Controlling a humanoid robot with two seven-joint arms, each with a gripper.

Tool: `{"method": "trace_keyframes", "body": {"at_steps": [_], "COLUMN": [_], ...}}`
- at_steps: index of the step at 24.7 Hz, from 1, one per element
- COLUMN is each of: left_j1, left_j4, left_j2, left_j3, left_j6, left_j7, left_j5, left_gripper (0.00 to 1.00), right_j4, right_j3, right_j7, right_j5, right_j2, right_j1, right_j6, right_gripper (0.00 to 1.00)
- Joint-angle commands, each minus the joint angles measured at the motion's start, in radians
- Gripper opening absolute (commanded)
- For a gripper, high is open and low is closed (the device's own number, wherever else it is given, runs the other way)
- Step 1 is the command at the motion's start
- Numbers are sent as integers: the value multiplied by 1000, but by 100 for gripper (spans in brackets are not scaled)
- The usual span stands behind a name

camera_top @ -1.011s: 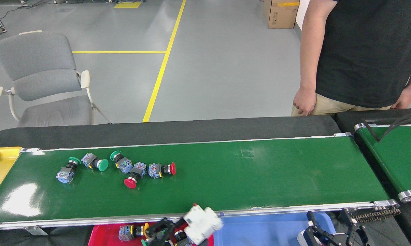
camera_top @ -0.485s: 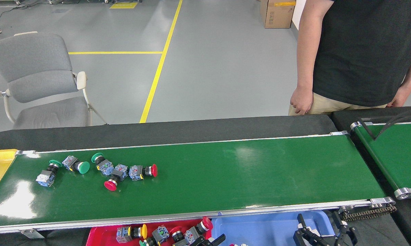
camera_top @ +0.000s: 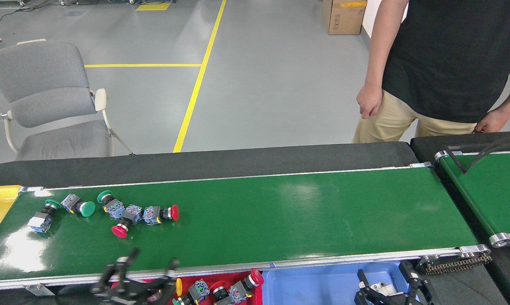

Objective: Pick switch part from conveyor to tray

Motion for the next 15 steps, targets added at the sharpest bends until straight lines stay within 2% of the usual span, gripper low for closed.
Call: {"method": "trace_keyframes", "body": {"at_steps": [1,3,8,15], "left_j1": [-15,-15,-50,-262], "left_j4": [48,97,123,330], "left_j2": [37,71,80,206], "left_j3": [62,69,66,12], "left_j6": [-82,-85,-82,-75], "left_j7": [10,20,22,20], "left_j5": [3,-1,-1,-8], "left_gripper": [100,100,100,100], "right_j4": [-12,-12,-9,-9], "right_j3": [-1,0,0,5], "right_j7": [-2,-2,0,1], "right_j5": [-1,-1,-1,-1], "right_j2": [-6,-7,-4,-7], "right_j1": [-8,-9,-11,-19], "right_j6": [-18,-18,-16,-19], "right_gripper": [100,100,100,100]}}
